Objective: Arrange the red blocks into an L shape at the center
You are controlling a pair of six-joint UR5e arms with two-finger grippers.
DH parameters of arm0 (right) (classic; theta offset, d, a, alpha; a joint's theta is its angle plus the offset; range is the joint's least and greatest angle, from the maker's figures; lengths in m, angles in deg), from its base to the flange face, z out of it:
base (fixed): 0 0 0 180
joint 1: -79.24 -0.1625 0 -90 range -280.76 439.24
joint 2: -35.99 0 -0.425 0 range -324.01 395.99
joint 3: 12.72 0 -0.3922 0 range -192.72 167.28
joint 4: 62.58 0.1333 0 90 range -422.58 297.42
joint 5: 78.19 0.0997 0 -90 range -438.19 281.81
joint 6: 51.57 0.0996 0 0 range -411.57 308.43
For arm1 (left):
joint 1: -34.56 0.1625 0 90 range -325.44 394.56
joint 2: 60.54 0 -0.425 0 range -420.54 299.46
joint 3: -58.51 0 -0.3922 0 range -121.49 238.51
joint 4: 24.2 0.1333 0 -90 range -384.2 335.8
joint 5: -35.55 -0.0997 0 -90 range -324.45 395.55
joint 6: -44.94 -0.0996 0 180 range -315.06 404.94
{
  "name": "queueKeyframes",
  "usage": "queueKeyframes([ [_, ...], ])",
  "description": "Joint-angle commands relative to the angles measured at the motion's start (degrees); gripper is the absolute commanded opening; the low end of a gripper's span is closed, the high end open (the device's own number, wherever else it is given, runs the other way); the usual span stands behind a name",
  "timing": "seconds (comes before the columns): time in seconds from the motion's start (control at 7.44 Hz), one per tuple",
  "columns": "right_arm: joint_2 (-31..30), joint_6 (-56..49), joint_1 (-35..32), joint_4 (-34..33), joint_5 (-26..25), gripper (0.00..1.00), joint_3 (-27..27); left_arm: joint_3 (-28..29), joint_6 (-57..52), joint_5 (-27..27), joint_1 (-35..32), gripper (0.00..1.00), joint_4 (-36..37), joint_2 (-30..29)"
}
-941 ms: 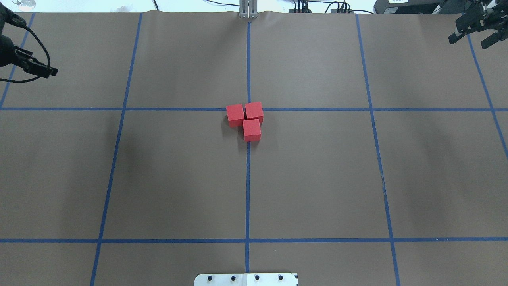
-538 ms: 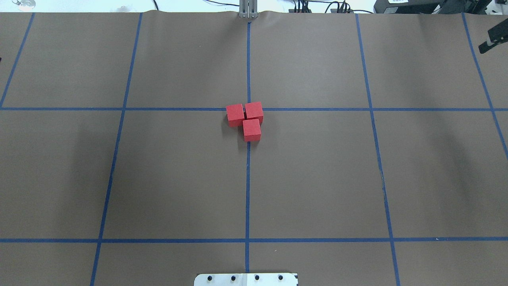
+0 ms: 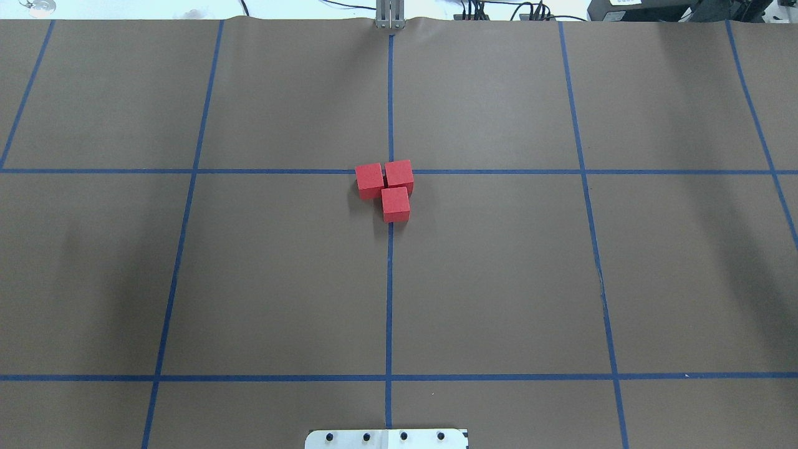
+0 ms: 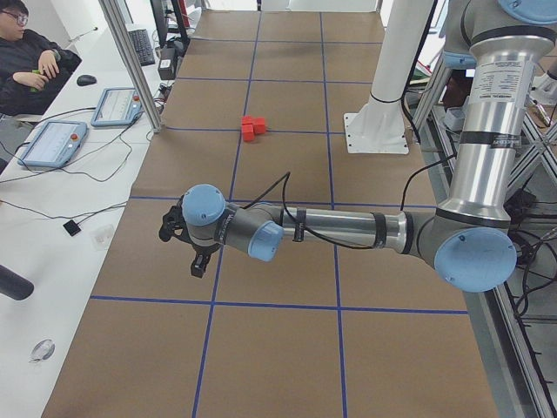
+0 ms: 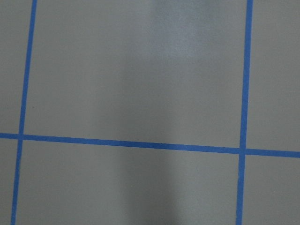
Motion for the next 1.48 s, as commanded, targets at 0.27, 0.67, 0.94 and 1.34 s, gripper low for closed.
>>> queueKeyframes([
  [0.27, -2.14, -0.36, -0.39, 0.17, -3.14, 0.99, -0.62, -0.72, -1.18, -2.12, -4.80, 1.00, 10.68, -0.01],
  [0.67, -2.66, -0.10, -2.32, 0.08, -2.52, 0.99, -0.36, -12.18, -2.23, -19.48, -0.15, 1.00, 22.58, 0.68],
  [0.94, -2.66, 0.25, -2.41, 0.17, -2.61, 0.99, 0.52, -8.92, -2.85, -19.37, 0.30, 1.00, 27.20, 1.39],
  [1.34, -4.76, 0.25, -3.28, -0.36, -2.61, 0.99, 0.35, -3.27, -3.29, -15.27, -0.22, 1.00, 22.38, 1.39],
])
